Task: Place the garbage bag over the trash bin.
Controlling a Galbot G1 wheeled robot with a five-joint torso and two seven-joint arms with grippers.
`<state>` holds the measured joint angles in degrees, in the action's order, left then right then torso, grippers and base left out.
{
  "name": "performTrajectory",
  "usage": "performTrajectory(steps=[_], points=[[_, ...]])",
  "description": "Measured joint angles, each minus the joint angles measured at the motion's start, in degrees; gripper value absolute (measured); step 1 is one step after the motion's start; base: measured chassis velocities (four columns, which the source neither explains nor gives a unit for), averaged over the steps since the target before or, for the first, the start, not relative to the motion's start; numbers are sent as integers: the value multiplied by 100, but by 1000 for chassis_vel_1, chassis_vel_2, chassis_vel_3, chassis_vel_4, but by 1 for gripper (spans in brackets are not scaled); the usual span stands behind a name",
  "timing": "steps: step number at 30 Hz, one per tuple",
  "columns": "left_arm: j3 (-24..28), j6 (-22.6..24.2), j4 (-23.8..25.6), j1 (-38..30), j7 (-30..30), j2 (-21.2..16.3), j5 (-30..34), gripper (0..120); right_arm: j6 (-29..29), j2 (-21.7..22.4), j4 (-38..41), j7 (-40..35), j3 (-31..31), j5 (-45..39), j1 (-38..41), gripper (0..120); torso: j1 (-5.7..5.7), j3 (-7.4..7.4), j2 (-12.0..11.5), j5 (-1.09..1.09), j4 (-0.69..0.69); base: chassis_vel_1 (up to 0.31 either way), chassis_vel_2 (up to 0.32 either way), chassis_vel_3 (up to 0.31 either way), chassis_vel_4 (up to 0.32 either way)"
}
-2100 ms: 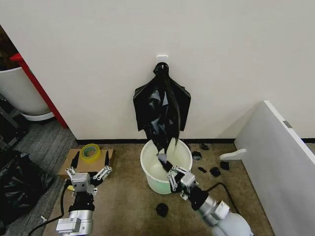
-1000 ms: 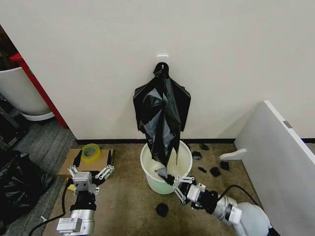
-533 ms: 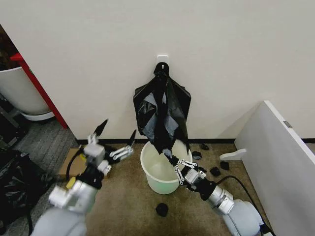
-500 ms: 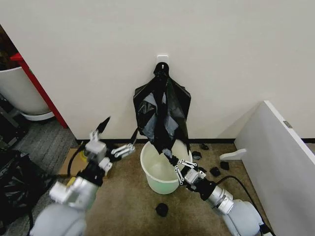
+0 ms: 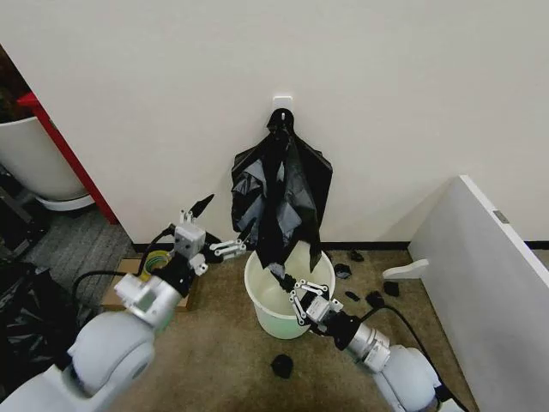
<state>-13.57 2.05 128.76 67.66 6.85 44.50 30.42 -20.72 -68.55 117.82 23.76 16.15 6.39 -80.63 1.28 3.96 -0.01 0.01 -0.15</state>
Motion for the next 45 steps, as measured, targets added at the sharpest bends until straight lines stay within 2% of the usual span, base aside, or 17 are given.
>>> performTrajectory(steps=[4,9,13,22,24,26,27,30,34,35,38,45], points=[[285,127,-88,-285,54,14,27,99,0,-2,2,-2,29,-7,-7,0,0,0,0,0,0,0,0,0,0],[810,270,-297,-954,83,58,115,96,-1,-3,-15,-23,64,-26,-11,0,0,0,0,0,0,0,0,0,0],[982,366,-384,-1171,142,77,235,92,-2,-4,-27,-30,85,-37,-4,0,0,0,0,1,-1,0,0,0,0],[1189,443,-572,-1294,188,114,262,62,-8,-4,-39,-55,115,-102,24,0,0,-1,0,0,1,0,0,0,0],[1283,480,-617,-1405,204,110,308,52,-4,-5,-37,-63,113,-118,36,0,0,-1,0,0,1,0,0,0,0],[1350,496,-656,-1486,225,110,332,48,-1,-8,-28,-64,113,-123,36,0,0,-1,0,0,1,0,0,0,0],[1421,505,-718,-1581,243,118,344,43,1,-15,-9,-65,124,-127,24,0,0,-1,0,1,2,0,0,0,0],[1612,559,-867,-1864,344,185,422,30,2,-33,43,-73,200,-137,-30,0,0,0,0,-1,-2,0,0,0,0],[1642,647,-880,-1907,461,219,509,16,6,-11,110,-81,255,-197,-59,0,-1,-1,0,0,0,0,0,0,0],[1642,647,-880,-1907,461,219,509,16,6,-11,110,-81,255,-197,-59,0,-1,-1,0,0,0,0,0,0,0],[1626,649,-867,-1830,476,203,523,1,34,21,157,-87,294,-283,-76,0,-1,-1,0,-1,1,0,0,0,0],[1418,612,-737,-1605,527,247,579,0,158,75,322,-136,387,-364,-230,0,-1,-1,0,0,1,0,0,0,0]])
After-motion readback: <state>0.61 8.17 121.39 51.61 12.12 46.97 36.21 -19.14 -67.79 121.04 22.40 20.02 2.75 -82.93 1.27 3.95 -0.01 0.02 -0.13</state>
